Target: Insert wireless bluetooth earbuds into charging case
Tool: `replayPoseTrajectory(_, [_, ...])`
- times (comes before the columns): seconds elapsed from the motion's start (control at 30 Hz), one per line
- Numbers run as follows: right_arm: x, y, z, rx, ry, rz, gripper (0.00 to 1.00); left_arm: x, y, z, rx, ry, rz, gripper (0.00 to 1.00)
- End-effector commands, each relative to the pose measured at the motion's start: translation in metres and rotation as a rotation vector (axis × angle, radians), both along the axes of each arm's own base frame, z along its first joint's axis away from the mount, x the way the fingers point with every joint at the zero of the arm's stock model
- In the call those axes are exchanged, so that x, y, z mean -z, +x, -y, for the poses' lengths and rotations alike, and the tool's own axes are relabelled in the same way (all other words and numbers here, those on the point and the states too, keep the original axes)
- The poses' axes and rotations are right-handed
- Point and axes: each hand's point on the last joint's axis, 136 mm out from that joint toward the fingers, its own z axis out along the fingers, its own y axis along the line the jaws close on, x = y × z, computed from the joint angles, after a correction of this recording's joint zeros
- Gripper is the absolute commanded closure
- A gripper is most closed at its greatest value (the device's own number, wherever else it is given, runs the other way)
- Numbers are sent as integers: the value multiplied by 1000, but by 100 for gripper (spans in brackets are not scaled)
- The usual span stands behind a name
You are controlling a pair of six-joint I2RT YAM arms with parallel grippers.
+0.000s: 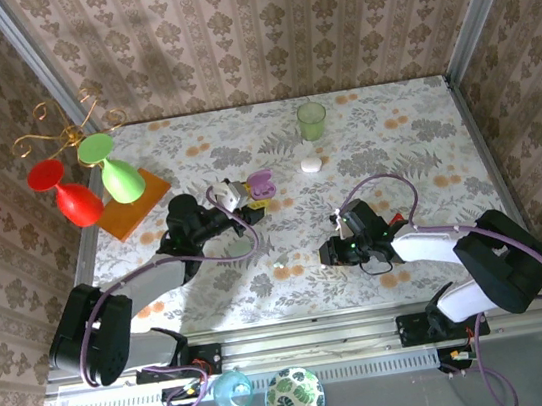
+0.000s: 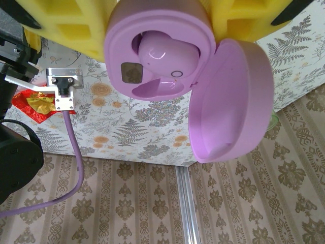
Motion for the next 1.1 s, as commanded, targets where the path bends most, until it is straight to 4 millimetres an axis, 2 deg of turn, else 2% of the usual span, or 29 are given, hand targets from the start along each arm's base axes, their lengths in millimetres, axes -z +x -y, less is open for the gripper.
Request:
replayPoseTrajectory(0.0, [11, -16, 7, -17, -45, -46, 74, -8, -6, 0, 21, -8, 48, 77])
replayPoseTrajectory(0.27, [11, -16, 10, -26, -96, -39, 82, -6, -6, -1, 15, -6, 48, 77])
replayPoseTrajectory(0.3, [1, -13, 10, -25, -90, -9, 82, -6, -6, -1, 15, -7, 47, 77])
replayPoseTrajectory(0.47, [-20, -1, 12, -22, -128, 59, 82, -4, -6, -1, 16, -1, 42, 77])
replayPoseTrajectory(0.67, [-62, 19, 13, -22, -166, 181, 82, 2, -8, 3, 48, 4, 12, 77])
replayPoseTrajectory(0.9, [-126, 48, -2, -49, -144, 328, 82, 9, -12, 5, 65, 20, -13, 77])
replayPoseTrajectory(1.07, [-163, 65, -14, -65, -122, 413, 81, 18, -12, 7, 69, 27, -41, 77])
